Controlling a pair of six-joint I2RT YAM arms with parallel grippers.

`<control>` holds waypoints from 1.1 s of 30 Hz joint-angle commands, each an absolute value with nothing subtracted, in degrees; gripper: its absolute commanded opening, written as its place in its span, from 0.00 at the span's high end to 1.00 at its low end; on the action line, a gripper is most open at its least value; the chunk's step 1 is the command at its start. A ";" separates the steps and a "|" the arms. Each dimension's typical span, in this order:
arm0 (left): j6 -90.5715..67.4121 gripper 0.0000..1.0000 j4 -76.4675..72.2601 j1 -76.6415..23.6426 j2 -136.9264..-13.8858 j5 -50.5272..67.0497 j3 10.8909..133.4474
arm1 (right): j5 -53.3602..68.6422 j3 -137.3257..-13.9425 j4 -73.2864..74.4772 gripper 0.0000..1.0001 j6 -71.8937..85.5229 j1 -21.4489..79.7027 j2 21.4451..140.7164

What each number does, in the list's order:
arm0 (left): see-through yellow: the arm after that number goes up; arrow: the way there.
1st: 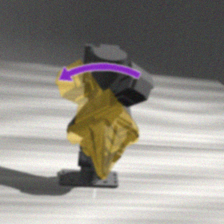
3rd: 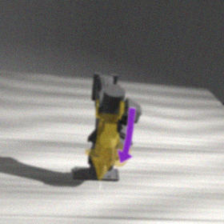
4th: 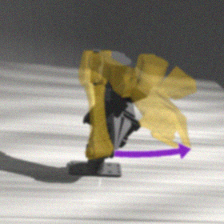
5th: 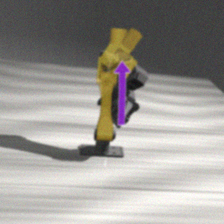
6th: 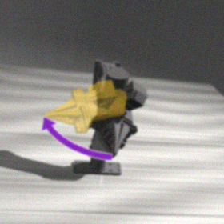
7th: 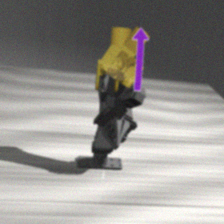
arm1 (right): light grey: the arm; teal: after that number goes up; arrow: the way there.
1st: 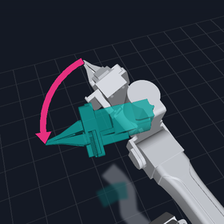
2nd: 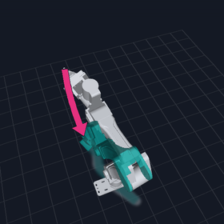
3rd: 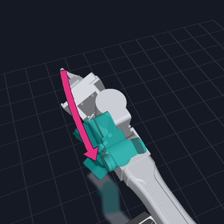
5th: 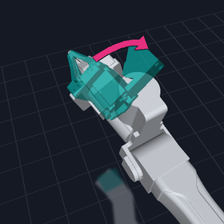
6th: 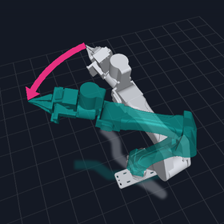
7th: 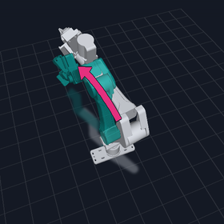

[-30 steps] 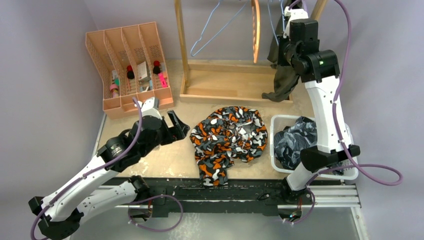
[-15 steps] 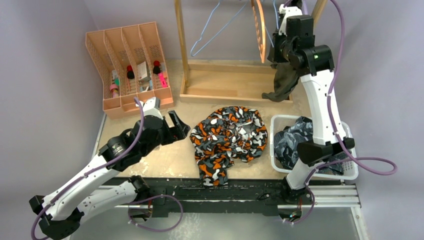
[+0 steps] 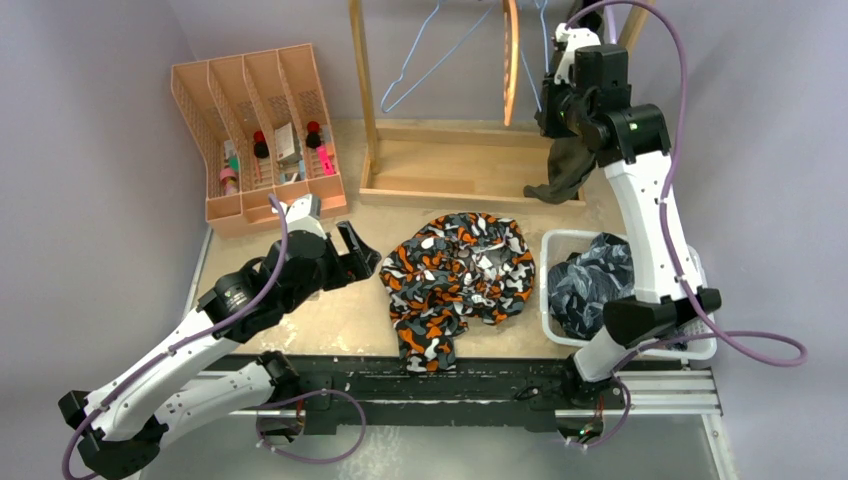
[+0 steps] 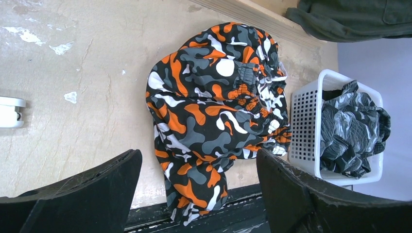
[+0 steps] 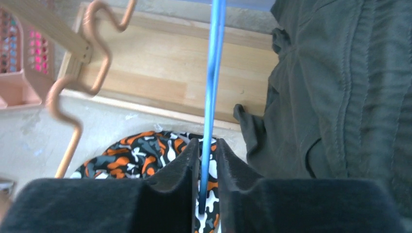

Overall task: Remove the shorts from the hanger
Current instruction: Place the hanger on the clothes rod.

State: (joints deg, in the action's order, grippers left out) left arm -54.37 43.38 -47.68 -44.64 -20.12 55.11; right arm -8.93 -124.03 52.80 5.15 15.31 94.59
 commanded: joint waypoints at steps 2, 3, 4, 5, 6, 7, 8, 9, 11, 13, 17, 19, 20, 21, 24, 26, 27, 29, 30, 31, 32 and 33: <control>-54.05 0.13 41.66 -47.55 -44.63 -19.44 55.69 | -3.23 -119.62 47.13 0.72 6.40 15.23 86.63; -54.05 0.13 41.66 -47.55 -44.65 -19.43 55.65 | -3.17 -118.89 46.52 0.70 6.63 15.27 85.85; -54.04 0.13 41.58 -47.53 -44.73 -19.42 55.59 | -3.10 -118.12 46.05 0.68 6.82 15.26 85.13; -54.01 0.13 41.50 -47.54 -44.77 -19.30 55.63 | -3.04 -117.41 45.36 0.65 7.05 15.22 84.56; -53.97 0.12 41.37 -47.53 -44.93 -19.19 55.63 | -2.81 -116.55 44.92 0.64 7.24 15.29 83.95; -53.89 0.12 41.24 -47.57 -45.10 -18.98 55.70 | -2.35 -115.50 44.43 0.64 7.43 15.22 83.44; -53.77 0.13 41.10 -47.49 -45.29 -18.84 55.81 | -1.99 -114.62 44.05 0.64 7.64 15.24 82.95; -53.64 0.13 41.05 -47.54 -45.51 -18.63 55.88 | -1.59 -113.75 43.77 0.64 7.90 15.24 82.52; -53.61 0.13 41.04 -47.55 -45.85 -18.31 56.00 | -0.74 -112.09 43.16 0.64 8.43 15.23 81.55; -53.61 0.13 41.00 -47.55 -45.82 -18.20 55.93 | 0.06 -110.90 42.79 0.64 9.10 15.29 79.97; -53.04 0.13 41.09 -47.59 -45.50 -18.06 55.60 | 3.33 -107.38 39.80 0.60 12.19 15.27 74.02; -52.88 0.13 41.17 -47.52 -45.26 -18.36 55.47 | 3.64 -105.03 36.78 0.52 13.72 15.21 70.18; -52.79 0.13 41.21 -47.50 -45.12 -18.59 55.53 | 3.42 -104.22 35.70 0.49 14.78 15.28 68.56; -52.67 0.13 41.14 -47.54 -44.97 -18.70 55.59 | 3.14 -103.69 35.42 0.49 15.30 15.26 67.30; -50.84 0.12 39.92 -47.56 -44.77 -16.49 55.43 | 2.40 -102.92 36.64 0.48 16.15 15.26 64.87; -50.03 0.13 39.59 -47.54 -45.17 -15.72 55.66 | -1.30 -102.74 37.99 0.48 16.67 15.29 63.55; -50.12 0.13 39.74 -47.55 -45.25 -15.98 55.72 | -4.86 -102.96 38.51 0.48 16.70 15.28 62.74; -50.54 0.12 40.07 -47.61 -45.32 -16.75 55.81 | -8.46 -102.63 38.88 0.47 17.81 15.29 60.78; -50.83 0.12 40.14 -47.51 -45.08 -17.16 55.72 | -11.71 -102.57 38.52 0.46 18.08 15.29 59.84; -51.46 0.12 40.09 -47.53 -44.83 -17.59 55.56 | -14.98 -102.49 38.13 0.46 18.10 15.23 59.10; -52.32 0.11 39.89 -47.54 -44.45 -17.77 55.30 | -18.13 -102.69 37.92 0.45 17.73 15.24 58.56; -52.91 0.11 39.59 -47.52 -44.25 -17.52 55.07 | -21.39 -103.03 38.01 0.45 17.48 15.26 58.42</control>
